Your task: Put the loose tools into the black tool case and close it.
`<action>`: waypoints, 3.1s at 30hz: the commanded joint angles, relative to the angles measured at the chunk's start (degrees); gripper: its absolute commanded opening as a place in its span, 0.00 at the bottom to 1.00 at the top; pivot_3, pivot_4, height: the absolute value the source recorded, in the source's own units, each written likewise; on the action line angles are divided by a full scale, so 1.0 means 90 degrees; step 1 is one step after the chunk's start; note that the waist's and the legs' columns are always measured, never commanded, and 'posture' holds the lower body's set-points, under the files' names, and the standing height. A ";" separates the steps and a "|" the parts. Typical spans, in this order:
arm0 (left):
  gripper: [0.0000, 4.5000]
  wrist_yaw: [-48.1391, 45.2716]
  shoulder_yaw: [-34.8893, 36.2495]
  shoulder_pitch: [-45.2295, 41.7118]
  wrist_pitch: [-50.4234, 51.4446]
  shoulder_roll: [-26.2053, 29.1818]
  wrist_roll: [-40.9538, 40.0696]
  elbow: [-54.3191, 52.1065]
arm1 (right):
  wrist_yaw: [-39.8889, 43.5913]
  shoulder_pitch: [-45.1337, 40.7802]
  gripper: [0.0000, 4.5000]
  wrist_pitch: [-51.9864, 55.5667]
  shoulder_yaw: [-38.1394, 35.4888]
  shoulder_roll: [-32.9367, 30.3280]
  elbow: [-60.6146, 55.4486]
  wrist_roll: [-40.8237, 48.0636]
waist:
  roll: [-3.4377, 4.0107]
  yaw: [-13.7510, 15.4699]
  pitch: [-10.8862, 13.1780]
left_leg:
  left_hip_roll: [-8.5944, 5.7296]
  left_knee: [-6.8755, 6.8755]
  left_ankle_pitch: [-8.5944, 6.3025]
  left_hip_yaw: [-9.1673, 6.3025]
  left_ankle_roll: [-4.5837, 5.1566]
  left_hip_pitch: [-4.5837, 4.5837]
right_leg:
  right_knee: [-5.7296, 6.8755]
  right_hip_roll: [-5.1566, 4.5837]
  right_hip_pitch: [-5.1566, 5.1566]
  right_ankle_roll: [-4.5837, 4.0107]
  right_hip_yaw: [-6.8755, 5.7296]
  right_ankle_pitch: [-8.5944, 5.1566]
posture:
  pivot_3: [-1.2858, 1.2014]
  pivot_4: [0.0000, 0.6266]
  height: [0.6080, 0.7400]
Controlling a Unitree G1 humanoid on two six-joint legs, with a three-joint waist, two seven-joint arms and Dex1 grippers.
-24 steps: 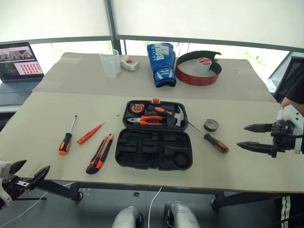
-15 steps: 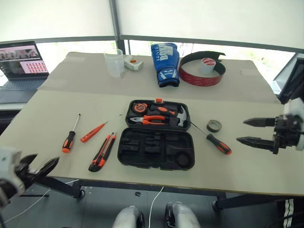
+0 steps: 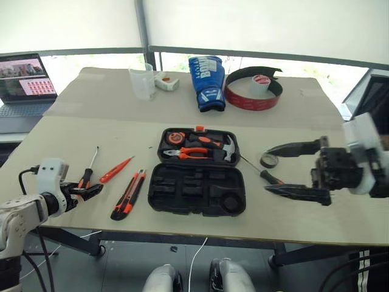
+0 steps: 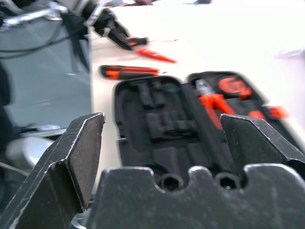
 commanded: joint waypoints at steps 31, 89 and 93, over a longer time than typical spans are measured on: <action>0.20 -0.5936 -0.4328 -0.4174 -0.5362 -0.0049 0.2281 0.1981 | -0.0615 0.1001 1.00 -0.0367 -0.0430 -0.0119 -0.0491 -0.0491 | -0.0015 0.0068 0.0014 | -0.0009 0.0024 0.0048 0.0010 0.0054 -0.0035 | -0.0025 0.0025 0.0019 0.0039 -0.0060 -0.0013 | 0.52 0.24 0.90; 0.12 -0.6291 -0.4172 -0.5608 -0.5939 -0.2236 0.3006 0.4540 | -0.2182 0.2525 1.00 -0.0585 -0.0889 0.0568 -0.0535 -0.1281 | -0.0025 0.0068 -0.0002 | -0.0006 0.0137 0.0013 -0.0012 0.0168 -0.0085 | -0.0017 -0.0006 0.0027 0.0102 -0.0049 0.0024 | 0.52 0.24 0.90; 0.38 -0.6816 -0.3651 -0.5389 -0.4161 -0.1807 0.1929 0.3136 | -0.2398 0.2694 1.00 -0.0602 -0.0885 0.0695 -0.0013 -0.1650 | -0.0024 -0.0016 -0.0001 | -0.0006 0.0143 0.0018 -0.0009 0.0163 -0.0101 | -0.0009 0.0003 0.0009 0.0101 -0.0048 0.0024 | 0.52 0.24 0.90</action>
